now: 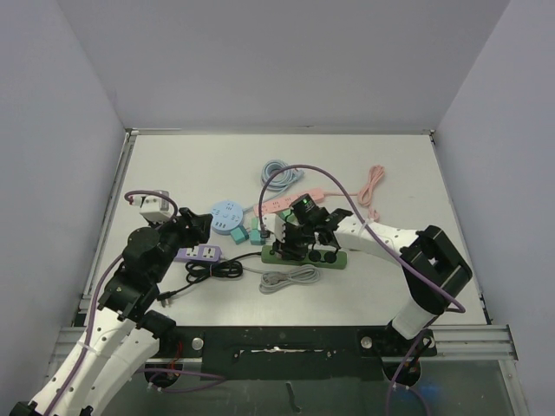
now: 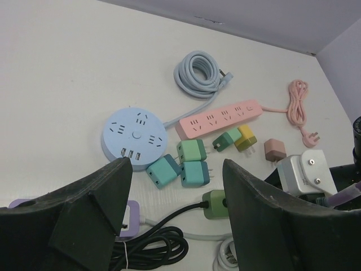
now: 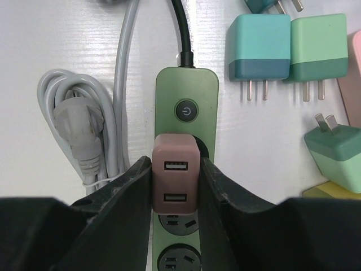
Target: Insert the plug
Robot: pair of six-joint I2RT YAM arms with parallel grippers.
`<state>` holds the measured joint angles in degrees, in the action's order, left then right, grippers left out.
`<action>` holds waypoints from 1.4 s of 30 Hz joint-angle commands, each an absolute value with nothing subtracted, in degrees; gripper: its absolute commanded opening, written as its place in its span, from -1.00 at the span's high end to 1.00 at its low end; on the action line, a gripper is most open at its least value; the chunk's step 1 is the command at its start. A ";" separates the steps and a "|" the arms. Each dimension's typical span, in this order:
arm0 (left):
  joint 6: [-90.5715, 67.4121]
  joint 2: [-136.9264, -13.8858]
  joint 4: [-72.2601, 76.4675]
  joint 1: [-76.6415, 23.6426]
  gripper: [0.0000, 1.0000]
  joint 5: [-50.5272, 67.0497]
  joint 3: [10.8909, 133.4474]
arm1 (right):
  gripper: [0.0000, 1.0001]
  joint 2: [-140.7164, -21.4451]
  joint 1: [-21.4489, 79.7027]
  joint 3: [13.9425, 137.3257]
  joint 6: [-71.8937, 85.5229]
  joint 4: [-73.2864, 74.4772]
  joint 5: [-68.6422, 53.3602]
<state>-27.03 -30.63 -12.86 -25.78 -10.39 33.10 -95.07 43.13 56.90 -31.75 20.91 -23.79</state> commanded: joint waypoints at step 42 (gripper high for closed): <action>-26.53 -39.31 -9.53 -25.22 -0.51 -3.35 37.07 | -0.78 -74.21 30.59 53.69 42.60 25.92 23.86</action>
<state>-25.45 -38.48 -13.15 -25.65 -7.53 34.54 -71.81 32.84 54.04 28.27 18.33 11.42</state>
